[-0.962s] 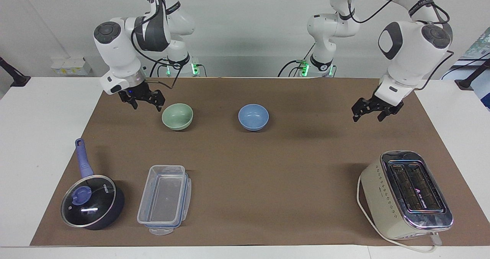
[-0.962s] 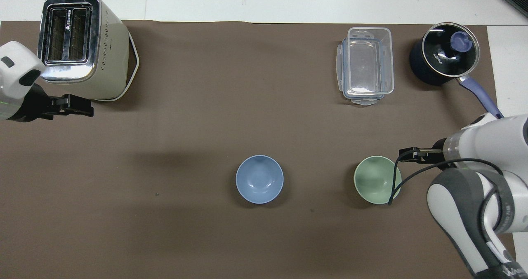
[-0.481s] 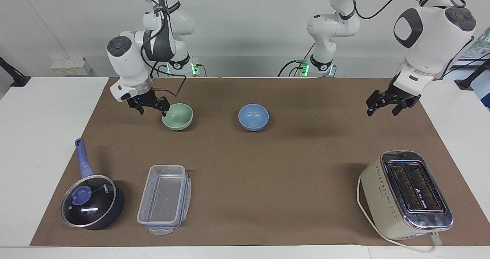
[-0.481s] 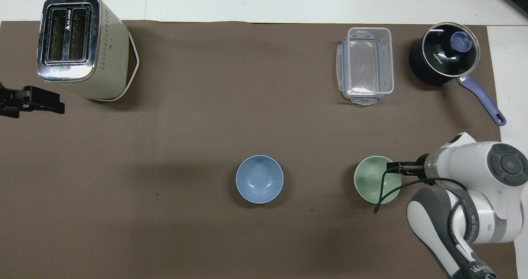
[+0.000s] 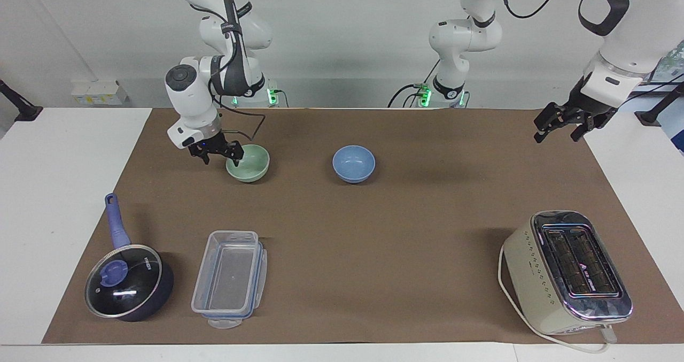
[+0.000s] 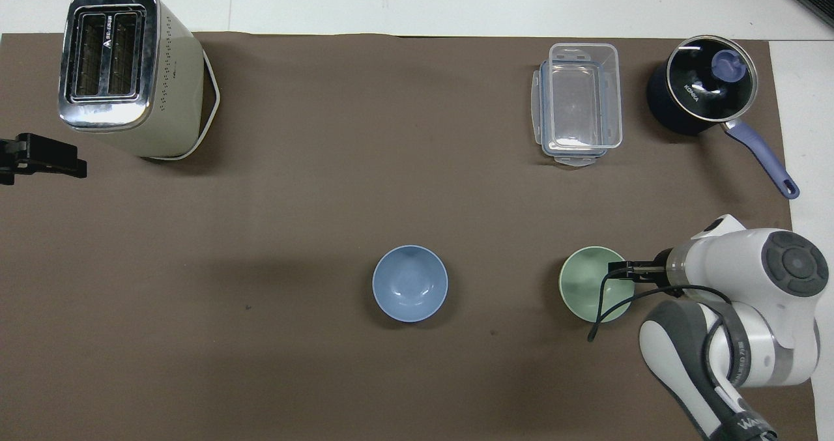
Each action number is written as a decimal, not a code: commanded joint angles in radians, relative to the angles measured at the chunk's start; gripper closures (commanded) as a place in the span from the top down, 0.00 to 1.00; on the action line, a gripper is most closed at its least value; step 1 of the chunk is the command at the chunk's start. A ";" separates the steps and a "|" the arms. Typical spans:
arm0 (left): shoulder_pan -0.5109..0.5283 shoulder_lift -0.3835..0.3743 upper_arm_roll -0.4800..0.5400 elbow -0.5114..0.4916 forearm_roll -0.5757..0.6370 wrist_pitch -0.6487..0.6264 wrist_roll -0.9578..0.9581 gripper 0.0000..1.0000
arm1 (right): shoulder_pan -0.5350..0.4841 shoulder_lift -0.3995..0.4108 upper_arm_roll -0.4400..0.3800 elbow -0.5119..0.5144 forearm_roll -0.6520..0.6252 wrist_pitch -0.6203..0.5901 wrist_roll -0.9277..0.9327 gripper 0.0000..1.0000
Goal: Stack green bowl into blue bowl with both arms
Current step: 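Grasp the green bowl rim with the right gripper, then carry the green bowl with the right gripper over the blue bowl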
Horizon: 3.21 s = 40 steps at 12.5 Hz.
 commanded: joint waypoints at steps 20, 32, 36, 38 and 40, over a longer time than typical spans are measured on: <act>0.019 -0.020 -0.005 0.018 0.059 -0.044 0.004 1.00 | 0.260 -0.044 0.012 0.113 0.132 -0.068 0.175 0.00; 0.013 -0.020 -0.007 0.018 0.059 -0.044 0.004 1.00 | 0.554 0.131 0.013 0.297 0.160 -0.053 0.521 0.00; 0.013 -0.018 -0.007 0.018 0.059 -0.044 0.004 1.00 | 0.590 0.148 0.013 0.283 0.179 -0.033 0.535 0.00; 0.013 -0.018 -0.007 0.018 0.059 -0.044 0.004 1.00 | 0.593 0.148 0.013 0.277 0.195 -0.035 0.533 0.00; 0.013 -0.020 -0.007 0.018 0.059 -0.044 0.004 1.00 | 0.592 0.148 0.013 0.265 0.196 -0.032 0.521 0.00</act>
